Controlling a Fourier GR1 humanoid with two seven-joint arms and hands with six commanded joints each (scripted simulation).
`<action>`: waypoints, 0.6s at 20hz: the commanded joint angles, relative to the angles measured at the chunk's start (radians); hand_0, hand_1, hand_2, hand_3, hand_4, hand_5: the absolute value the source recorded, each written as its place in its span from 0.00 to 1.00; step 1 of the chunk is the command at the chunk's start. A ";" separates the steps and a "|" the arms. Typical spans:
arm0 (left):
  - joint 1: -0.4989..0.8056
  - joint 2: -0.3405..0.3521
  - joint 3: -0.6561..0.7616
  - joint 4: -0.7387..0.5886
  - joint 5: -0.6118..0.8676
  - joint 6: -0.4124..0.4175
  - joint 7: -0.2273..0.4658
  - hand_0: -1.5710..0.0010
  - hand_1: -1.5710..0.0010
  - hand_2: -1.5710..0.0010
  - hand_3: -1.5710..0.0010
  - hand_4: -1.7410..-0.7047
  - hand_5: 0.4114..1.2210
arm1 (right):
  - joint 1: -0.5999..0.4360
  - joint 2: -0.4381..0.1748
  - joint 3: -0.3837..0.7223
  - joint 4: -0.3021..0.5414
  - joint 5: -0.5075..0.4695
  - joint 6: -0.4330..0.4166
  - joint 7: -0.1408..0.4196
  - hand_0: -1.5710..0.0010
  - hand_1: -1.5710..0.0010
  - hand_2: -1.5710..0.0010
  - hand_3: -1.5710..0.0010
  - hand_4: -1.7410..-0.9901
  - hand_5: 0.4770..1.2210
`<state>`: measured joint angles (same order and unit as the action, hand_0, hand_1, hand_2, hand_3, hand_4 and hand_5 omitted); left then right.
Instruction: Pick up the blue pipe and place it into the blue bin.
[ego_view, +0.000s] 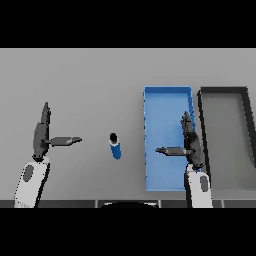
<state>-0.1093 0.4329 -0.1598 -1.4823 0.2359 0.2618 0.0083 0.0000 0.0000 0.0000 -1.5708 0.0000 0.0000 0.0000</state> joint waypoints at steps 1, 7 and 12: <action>0.001 -0.001 -0.001 -0.002 -0.001 0.001 -0.005 1.00 1.00 1.00 1.00 0.71 0.22 | 0.001 -0.001 -0.001 -0.001 -0.001 0.000 -0.001 1.00 1.00 1.00 1.00 0.69 0.17; 0.048 0.053 -0.048 -0.038 -0.018 -0.093 -0.070 1.00 1.00 1.00 1.00 0.71 0.22 | 0.043 -0.074 0.022 -0.040 0.043 0.039 -0.056 1.00 1.00 1.00 1.00 0.69 0.17; 0.090 0.160 -0.081 -0.058 -0.029 -0.234 -0.131 1.00 1.00 1.00 1.00 0.71 0.22 | 0.100 -0.137 0.071 -0.116 0.097 0.084 -0.069 1.00 1.00 1.00 1.00 0.68 0.16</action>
<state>-0.0196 0.5934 -0.2413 -1.5401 0.2069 0.0272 -0.1241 0.1003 -0.1367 0.0708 -1.6863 0.0967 0.0839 -0.0702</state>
